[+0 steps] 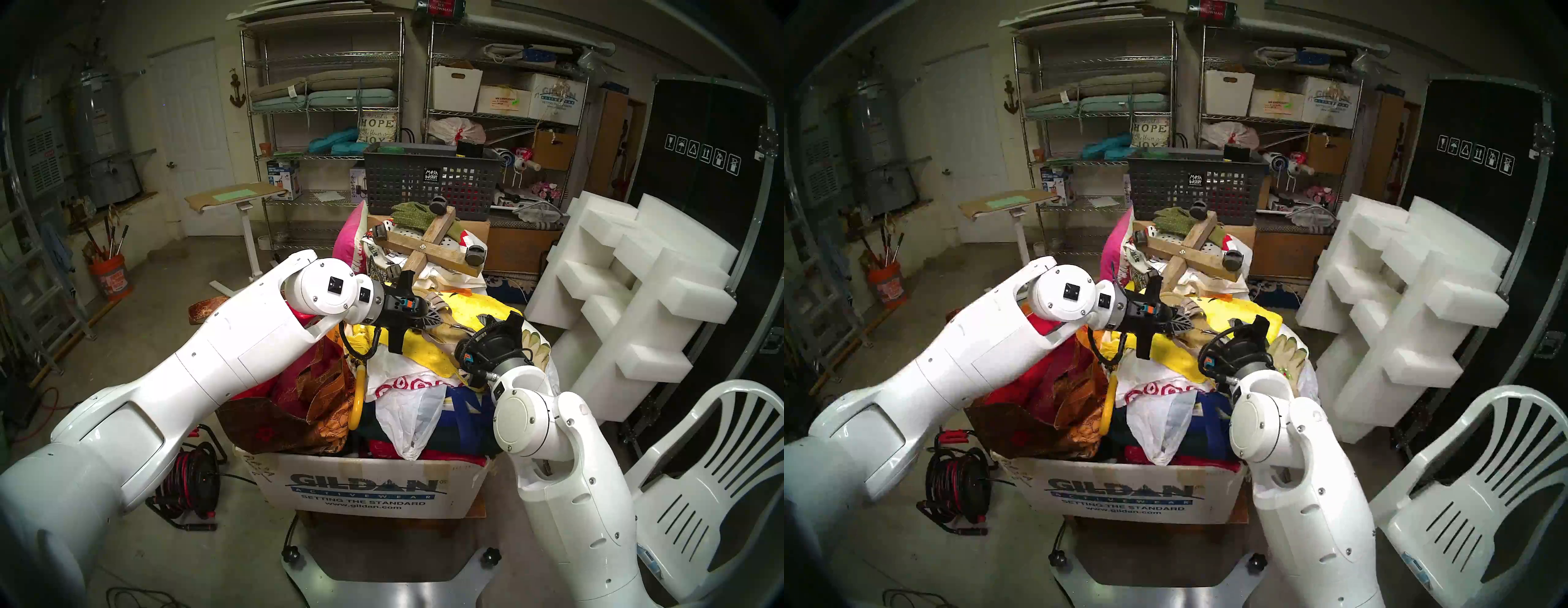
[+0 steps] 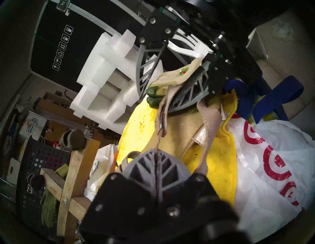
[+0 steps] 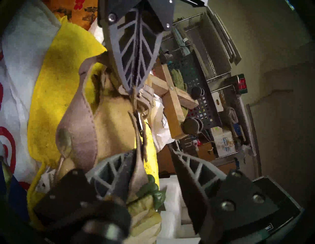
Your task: Unbuckle a shoe
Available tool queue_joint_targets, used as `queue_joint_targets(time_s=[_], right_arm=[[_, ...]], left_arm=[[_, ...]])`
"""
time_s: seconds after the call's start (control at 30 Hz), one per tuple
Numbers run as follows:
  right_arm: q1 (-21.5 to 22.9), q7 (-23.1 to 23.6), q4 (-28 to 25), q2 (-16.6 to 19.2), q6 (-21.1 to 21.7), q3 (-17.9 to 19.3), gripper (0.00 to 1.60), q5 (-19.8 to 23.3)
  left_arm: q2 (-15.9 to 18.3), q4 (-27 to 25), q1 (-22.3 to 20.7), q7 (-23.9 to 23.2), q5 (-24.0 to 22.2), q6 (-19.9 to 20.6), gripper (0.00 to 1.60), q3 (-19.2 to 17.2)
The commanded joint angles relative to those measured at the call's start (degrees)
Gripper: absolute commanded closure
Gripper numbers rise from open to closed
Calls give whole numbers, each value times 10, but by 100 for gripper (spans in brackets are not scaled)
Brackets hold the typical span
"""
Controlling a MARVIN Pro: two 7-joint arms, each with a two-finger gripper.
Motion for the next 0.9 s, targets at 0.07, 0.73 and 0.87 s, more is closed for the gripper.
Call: queue_joint_targets(time_s=[0.07,0.73,0.87], right_arm=[[-8,46,-69,-2,-2,23,50,49],[-45,97,-111,12,-48,52,85,120],[-35,98,-103,10,-51,49,85,121]], left_arm=[[13,-1,-8,23,10,-2,160,-17],[-29,35,-12,45,-4,-24,160,-20],[-34,39,-13,45,-5,-25,160,-17]])
